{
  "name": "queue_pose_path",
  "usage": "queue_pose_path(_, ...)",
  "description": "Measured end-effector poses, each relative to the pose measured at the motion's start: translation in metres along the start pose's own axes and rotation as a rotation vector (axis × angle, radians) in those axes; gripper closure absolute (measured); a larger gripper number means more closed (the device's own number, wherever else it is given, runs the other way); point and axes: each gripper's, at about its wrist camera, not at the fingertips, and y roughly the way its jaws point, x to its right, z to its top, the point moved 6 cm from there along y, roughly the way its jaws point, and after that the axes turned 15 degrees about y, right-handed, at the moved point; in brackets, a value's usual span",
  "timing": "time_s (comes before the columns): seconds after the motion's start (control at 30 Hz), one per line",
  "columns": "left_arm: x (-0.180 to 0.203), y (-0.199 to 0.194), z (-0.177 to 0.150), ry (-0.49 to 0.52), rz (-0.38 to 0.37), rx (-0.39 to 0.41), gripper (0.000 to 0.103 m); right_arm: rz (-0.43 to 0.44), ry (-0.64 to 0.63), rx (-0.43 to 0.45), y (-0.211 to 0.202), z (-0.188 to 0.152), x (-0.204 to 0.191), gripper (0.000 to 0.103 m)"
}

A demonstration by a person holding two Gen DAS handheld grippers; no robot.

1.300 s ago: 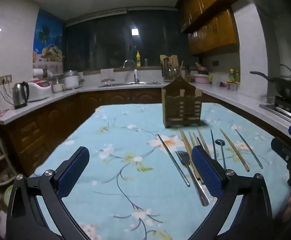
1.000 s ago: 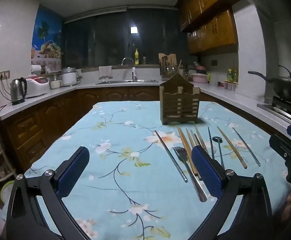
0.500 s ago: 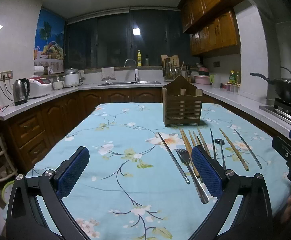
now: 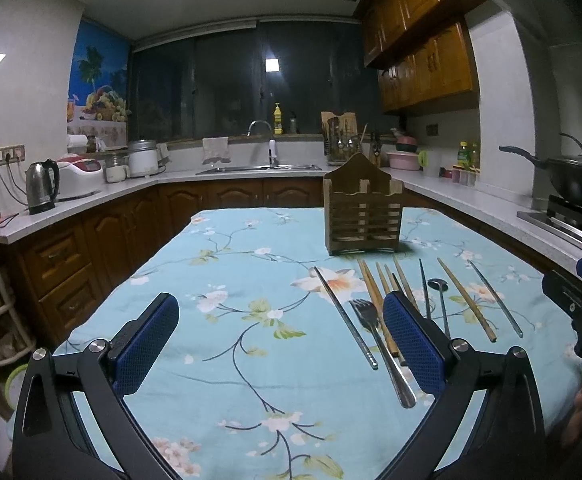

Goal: Organize utensils

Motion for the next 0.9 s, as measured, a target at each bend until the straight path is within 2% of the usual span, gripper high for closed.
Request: queue_pose_path(0.9,0.0010,-0.0011,0.0001,0.009,0.007,0.001,0.000,0.013,0.004,-0.008,-0.0022,0.0035,-0.0048,0.000)
